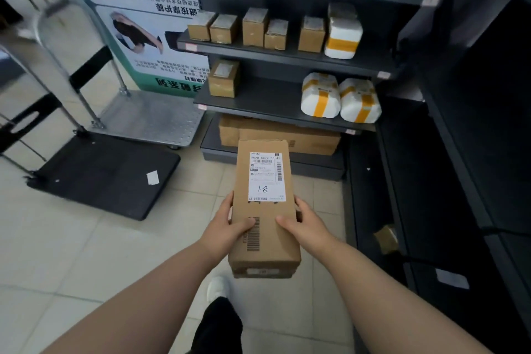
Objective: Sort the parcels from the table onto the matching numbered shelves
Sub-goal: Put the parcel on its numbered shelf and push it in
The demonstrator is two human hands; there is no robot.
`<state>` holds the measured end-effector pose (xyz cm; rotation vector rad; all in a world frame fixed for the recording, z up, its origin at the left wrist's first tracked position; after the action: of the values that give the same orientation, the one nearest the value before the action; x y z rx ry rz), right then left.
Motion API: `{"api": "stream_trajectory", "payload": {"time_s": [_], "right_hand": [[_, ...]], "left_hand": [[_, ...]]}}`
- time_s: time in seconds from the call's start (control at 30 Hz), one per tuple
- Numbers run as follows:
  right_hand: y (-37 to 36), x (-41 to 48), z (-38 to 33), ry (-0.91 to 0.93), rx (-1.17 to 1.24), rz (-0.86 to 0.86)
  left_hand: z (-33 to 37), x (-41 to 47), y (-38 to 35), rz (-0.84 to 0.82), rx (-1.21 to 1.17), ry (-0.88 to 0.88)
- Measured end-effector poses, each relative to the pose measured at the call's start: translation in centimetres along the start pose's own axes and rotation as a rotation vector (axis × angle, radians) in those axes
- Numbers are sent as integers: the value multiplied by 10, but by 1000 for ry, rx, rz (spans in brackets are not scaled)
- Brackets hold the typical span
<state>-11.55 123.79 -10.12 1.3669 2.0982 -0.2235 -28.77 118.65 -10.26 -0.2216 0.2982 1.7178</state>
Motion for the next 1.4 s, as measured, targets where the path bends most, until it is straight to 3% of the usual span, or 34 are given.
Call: {"api": "stream_trajectory", "payload": {"time_s": [0.27,0.57,0.8,0.97,1.17,1.4], "right_hand": [[-40,103,-66,-10,93,64],[-48,213,-109,-53,146,84],[-36,338,-111,-118,143,66],[-19,421,-111,-162,89,30],[6,512,-116,-161,51,32],[20,613,-132,-105,97,96]], "left_hand": [[19,125,79,-39,19,57],[21,243,118,-65,-2,116],[-6,358,127,-60,116,228],[-28,435,116,-47,51,291],[-54,517,107,25,14,311],[-72,624,109,-24,-3,236]]}}
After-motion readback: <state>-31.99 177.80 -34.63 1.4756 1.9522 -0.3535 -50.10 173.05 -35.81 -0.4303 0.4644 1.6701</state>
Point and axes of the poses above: each hand's wrist, its own x-axis towards the middle knuckle, its own y-axis out of the back of the hand, z = x × y, the point moved 7 cm from there along x, towards the middle knuckle, and after that the axes turned 6 degrees about -y, right-handed, at the moved point
